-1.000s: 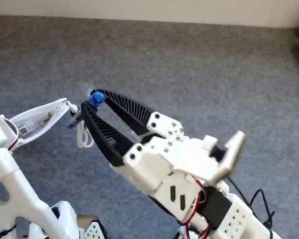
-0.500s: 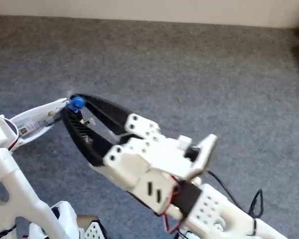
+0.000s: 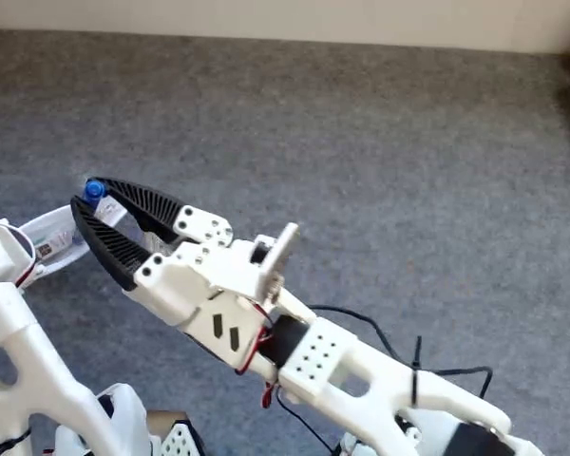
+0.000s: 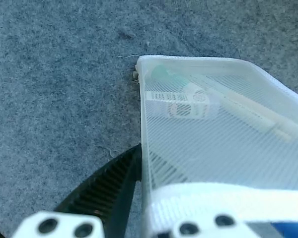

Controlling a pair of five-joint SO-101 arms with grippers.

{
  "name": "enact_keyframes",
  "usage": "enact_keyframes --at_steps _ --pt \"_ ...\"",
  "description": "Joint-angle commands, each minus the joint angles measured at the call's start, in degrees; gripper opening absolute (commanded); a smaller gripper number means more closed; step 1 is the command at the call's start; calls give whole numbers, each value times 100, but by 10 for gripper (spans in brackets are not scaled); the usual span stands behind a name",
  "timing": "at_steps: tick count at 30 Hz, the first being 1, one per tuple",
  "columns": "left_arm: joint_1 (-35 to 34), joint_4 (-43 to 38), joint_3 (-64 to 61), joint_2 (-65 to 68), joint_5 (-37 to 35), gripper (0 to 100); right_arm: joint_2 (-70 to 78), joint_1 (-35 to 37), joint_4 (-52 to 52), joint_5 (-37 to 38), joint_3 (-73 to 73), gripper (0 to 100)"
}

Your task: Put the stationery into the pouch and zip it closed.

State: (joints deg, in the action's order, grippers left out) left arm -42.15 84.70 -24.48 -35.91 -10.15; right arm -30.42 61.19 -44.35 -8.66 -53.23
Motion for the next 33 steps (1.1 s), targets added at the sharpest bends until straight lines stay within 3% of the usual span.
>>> enact_keyframes --at_steps 1,19,25,33 --pt "-66 -141 -48 92 -53 5 251 66 -180 -53 57 5" --pt "-92 -141 -48 92 -70 5 1411 769 -127 -62 -110 5" --pt "-101 -220 -75 127 -62 5 1516 734 919 -62 119 12" --pt "-92 -255 -145 101 -53 5 646 822 2668 -62 277 228"
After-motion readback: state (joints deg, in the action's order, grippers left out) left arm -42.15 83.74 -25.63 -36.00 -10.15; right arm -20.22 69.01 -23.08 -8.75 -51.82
